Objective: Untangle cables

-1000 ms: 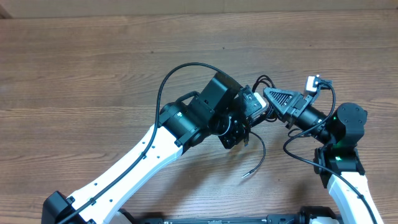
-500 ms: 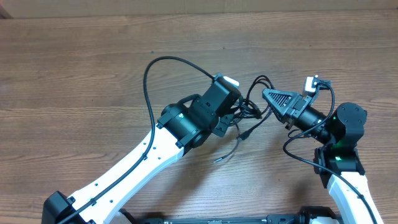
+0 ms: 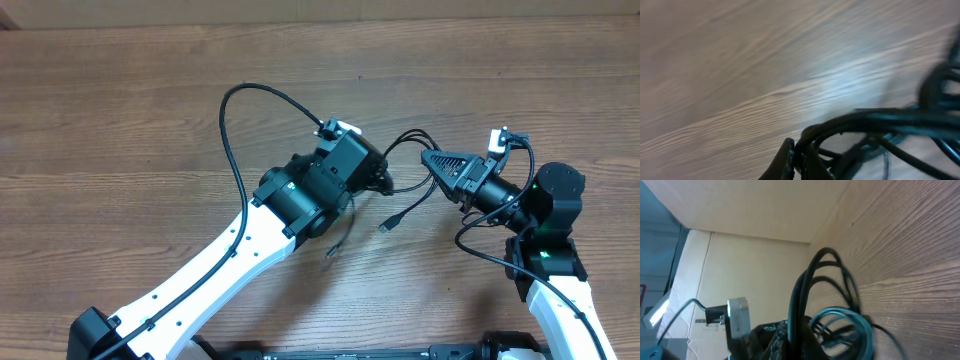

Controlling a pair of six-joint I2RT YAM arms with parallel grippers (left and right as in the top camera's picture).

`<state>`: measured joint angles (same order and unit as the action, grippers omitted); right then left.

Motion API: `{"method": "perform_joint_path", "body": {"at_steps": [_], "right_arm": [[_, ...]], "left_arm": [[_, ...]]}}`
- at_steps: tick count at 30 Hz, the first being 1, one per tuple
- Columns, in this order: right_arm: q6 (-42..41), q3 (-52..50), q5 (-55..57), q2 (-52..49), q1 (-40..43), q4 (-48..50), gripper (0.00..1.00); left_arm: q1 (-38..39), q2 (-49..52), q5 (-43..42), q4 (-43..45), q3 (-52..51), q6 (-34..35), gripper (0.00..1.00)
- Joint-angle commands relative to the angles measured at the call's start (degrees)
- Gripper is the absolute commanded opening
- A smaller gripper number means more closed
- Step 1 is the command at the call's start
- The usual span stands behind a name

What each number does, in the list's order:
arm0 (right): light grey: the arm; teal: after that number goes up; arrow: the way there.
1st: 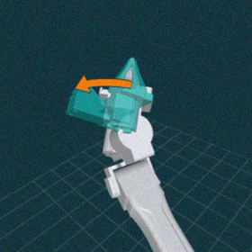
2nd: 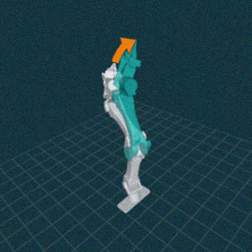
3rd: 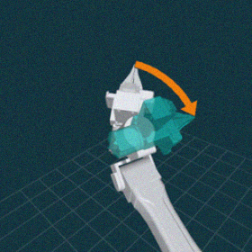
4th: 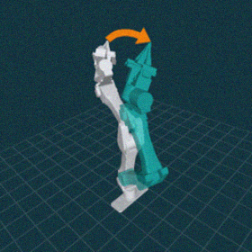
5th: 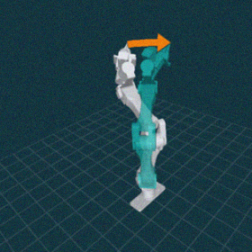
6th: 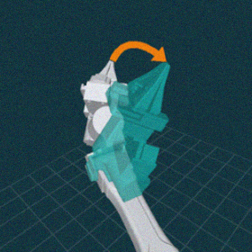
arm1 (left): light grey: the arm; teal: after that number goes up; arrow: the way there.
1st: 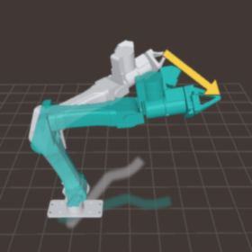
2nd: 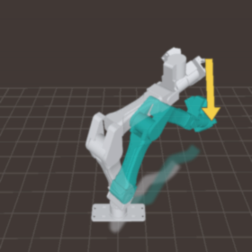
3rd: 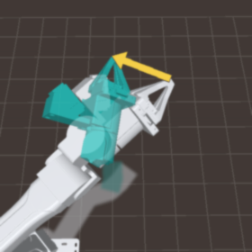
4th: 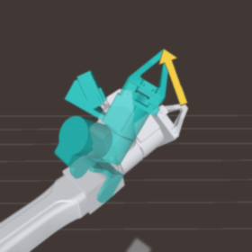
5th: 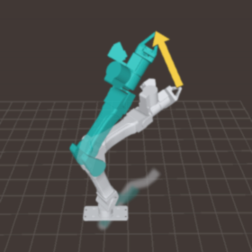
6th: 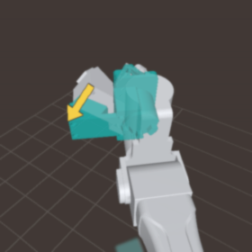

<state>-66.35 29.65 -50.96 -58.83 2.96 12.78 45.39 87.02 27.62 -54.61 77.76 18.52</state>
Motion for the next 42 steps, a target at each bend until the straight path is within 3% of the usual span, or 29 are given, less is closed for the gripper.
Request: {"method": "perform_joint_path", "body": {"at_steps": [1, 9, 16, 23, 26, 28, 29, 34, 38, 42], "right_arm": [[1.33, 0.33, -2.27, 0.20, 0.70, 0.83, 0.04], [1.31, 0.33, -7.76, 0.20, 0.72, 2.54, 0.04], [3.21, 0.33, -9.81, 0.17, 1.03, 1.51, 0.04], [10.14, 0.33, -8.09, -1.64, 1.03, -0.98, 0.04], [16.17, 0.33, -5.95, -3.89, 1.03, -1.84, 0.08], [18.49, 0.33, -5.88, -5.62, 1.03, -1.84, 0.20], [18.45, 0.33, -5.92, -7.02, 1.03, -1.79, 0.38], [17.94, 0.33, -5.92, -9.14, 0.96, -1.77, 1.00], [13.44, 0.33, -6.58, -9.11, 0.96, 0.66, 1.00], [12.09, 0.33, -6.27, -9.14, 0.81, 1.20, 0.95]], "left_arm": [[-0.48, -0.13, 15.21, -1.95, 1.14, 1.88, 0.04], [-4.20, -0.13, 17.99, -5.53, 1.14, 3.02, 0.04], [-14.34, -0.13, 17.79, -5.57, 1.14, 6.27, 0.04], [-20.44, -0.13, 10.62, -3.50, 1.14, 6.62, 0.04], [-20.48, -0.13, 4.52, -1.68, 1.16, 4.31, 0.04], [-20.37, -0.13, 0.87, -0.70, 1.16, 3.26, 0.04], [-20.26, -0.13, -1.77, -0.02, 1.14, 3.19, 0.04], [-20.31, -0.13, -5.53, 1.55, 1.14, 6.40, 0.04], [-20.28, -0.13, -7.10, 2.25, 1.14, 10.91, 0.04], [-20.28, -0.15, -14.56, 4.24, 1.16, 8.94, 0.04]]}}
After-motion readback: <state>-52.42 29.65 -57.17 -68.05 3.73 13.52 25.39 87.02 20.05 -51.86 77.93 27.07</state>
